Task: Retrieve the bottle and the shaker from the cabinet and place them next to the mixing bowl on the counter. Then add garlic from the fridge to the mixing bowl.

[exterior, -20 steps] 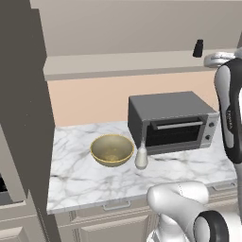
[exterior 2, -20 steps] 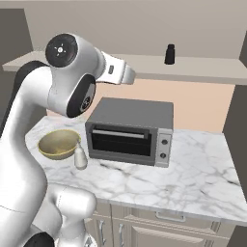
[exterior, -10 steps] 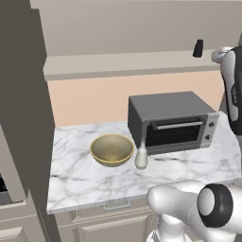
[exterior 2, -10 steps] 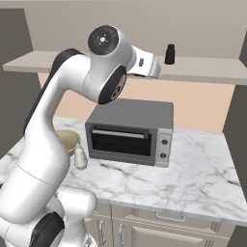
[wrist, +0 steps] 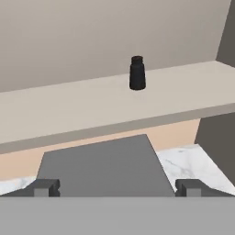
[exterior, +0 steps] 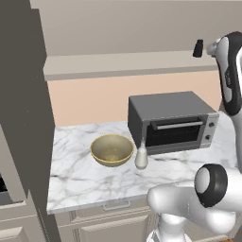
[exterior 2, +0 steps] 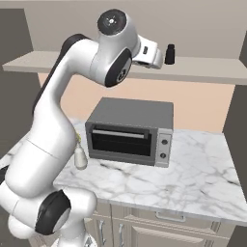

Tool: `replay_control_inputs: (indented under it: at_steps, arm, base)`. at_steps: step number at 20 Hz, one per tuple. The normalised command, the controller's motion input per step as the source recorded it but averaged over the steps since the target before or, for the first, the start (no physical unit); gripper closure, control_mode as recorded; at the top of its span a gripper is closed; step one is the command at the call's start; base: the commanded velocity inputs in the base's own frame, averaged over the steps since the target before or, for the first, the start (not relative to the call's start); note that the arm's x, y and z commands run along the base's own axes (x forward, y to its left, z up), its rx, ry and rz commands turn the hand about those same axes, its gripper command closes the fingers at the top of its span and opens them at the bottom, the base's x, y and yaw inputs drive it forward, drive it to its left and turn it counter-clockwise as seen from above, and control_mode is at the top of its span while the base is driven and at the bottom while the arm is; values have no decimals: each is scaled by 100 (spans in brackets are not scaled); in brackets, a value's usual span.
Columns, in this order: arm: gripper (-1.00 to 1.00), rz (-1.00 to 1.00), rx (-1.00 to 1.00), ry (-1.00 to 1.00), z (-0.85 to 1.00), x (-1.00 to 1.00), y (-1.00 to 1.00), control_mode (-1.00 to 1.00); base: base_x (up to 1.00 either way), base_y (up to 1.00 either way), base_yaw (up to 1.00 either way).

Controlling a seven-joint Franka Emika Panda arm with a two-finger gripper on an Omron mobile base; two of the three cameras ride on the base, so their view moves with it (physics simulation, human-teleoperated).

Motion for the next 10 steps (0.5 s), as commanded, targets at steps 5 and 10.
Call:
replay_control_inputs:
  at_steps: [5,10]
  arm:
    - [-100,0,0,-10,-22,48,-2,-100]
    - [-100,0,0,-2,-6,69,-28,-100]
  base:
    - [0,0,0]
    - [0,0,0]
